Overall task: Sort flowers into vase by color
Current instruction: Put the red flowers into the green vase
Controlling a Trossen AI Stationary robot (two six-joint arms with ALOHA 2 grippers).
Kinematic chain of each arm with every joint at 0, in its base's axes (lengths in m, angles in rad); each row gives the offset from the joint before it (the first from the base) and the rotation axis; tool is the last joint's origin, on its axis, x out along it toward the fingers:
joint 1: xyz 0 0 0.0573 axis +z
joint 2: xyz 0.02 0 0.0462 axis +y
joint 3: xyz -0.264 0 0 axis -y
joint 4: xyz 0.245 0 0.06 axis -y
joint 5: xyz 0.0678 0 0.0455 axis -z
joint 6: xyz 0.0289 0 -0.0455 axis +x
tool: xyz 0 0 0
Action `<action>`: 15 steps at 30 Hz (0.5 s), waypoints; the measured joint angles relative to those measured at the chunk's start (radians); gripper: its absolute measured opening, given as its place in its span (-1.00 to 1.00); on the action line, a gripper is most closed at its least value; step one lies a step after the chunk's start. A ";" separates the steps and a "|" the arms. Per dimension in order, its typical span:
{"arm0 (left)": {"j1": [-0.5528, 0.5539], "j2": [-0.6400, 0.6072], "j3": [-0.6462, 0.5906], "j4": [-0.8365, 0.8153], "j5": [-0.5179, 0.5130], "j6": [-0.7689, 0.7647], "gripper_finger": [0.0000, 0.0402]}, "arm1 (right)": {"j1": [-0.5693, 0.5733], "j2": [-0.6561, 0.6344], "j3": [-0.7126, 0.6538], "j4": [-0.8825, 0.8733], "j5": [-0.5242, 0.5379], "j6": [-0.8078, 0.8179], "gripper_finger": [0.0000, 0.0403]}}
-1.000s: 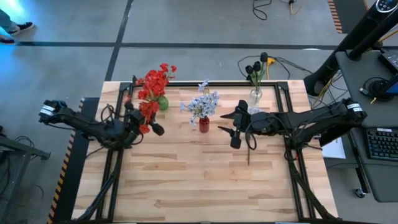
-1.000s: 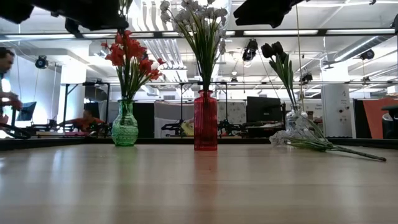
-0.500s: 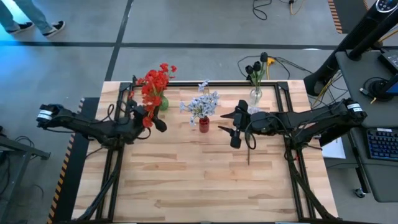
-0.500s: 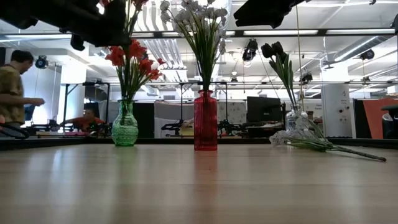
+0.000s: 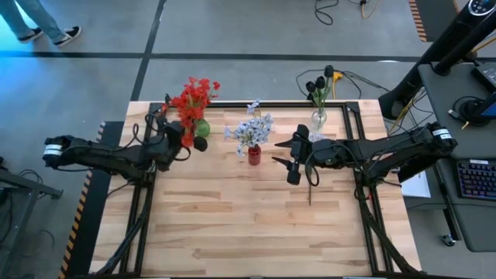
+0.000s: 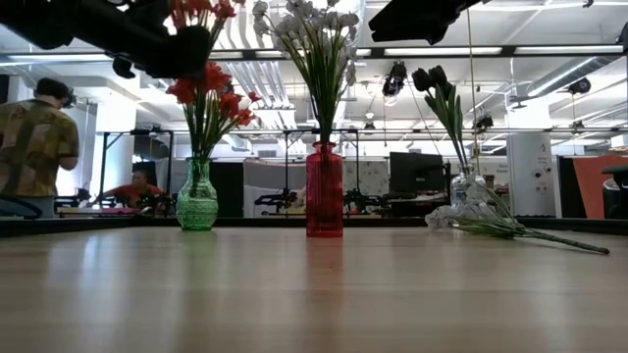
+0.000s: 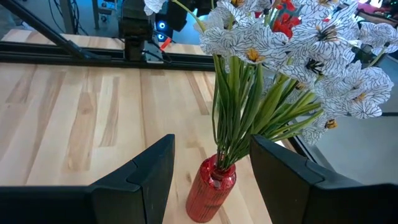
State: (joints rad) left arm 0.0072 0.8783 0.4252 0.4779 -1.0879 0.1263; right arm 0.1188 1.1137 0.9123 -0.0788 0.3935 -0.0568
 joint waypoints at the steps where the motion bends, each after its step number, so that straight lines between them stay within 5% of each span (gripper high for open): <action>1: 0.005 0.000 0.000 0.002 0.013 0.004 -1.00 | 0.000 0.000 0.000 0.000 0.000 0.001 0.00; 15: 0.033 0.000 0.019 0.003 0.027 0.121 -1.00 | -0.017 0.000 0.000 -0.001 0.001 0.003 0.00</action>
State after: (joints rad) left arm 0.0405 0.8780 0.4442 0.4812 -1.0611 0.2473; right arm 0.1023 1.1137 0.9123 -0.0794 0.3940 -0.0536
